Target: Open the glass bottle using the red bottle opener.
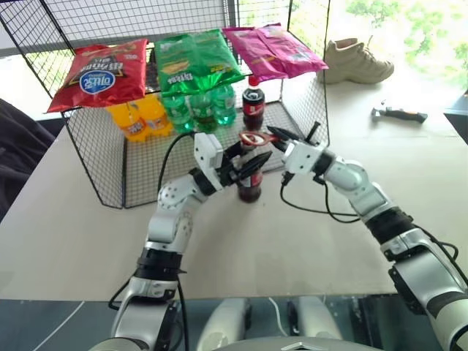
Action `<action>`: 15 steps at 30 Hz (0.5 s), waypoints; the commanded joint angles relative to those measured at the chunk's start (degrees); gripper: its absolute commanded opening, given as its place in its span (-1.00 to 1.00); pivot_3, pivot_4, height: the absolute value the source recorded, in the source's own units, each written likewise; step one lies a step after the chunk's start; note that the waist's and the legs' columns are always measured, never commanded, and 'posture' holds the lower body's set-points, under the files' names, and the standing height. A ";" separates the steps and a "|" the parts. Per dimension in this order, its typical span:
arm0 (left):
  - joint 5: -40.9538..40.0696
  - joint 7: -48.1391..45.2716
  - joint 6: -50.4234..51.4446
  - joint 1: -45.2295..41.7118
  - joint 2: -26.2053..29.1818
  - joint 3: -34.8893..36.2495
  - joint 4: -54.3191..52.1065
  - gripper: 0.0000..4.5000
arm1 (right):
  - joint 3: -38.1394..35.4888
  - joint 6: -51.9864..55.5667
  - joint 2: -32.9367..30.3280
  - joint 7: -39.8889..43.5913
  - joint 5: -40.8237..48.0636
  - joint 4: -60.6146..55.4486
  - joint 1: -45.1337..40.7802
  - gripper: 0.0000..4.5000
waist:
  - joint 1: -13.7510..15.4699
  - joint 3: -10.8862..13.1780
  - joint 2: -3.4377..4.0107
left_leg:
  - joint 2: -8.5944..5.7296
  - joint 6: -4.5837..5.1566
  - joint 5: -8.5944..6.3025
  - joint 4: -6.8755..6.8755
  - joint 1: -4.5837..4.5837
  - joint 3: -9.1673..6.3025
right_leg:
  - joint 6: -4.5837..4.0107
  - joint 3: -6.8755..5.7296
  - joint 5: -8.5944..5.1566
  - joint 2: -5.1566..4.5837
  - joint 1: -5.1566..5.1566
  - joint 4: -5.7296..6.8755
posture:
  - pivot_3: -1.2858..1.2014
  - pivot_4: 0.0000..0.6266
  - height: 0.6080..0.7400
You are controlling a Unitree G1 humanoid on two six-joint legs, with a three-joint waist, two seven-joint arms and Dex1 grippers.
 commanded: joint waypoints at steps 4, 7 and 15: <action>2.66 -1.05 1.44 3.19 0.87 -1.87 3.68 -0.12 | -6.43 5.82 0.98 5.40 8.72 -12.76 1.36 -1.00 | 0.07 0.00 0.00 | 0.00 0.00 0.00 0.01 0.00 -0.01 | 0.00 -0.01 0.00 -0.02 0.00 0.01 | 0.03 -0.52 0.88; 2.67 -1.07 1.35 3.34 0.99 -1.69 3.62 -0.12 | -6.28 8.48 0.98 8.56 9.90 -15.81 3.09 -1.00 | 0.12 -0.01 0.01 | 0.00 0.00 0.00 0.01 0.02 -0.02 | 0.00 -0.03 0.00 -0.02 0.01 0.01 | 0.03 -0.52 0.88; 2.78 -1.15 1.24 3.27 1.08 -1.58 3.85 -0.12 | -5.07 13.38 0.48 15.60 9.67 -21.13 5.94 -1.00 | 0.09 -0.02 0.02 | 0.00 0.01 -0.01 0.01 0.04 -0.03 | 0.01 -0.05 0.00 -0.07 0.01 0.00 | 0.03 -0.52 0.88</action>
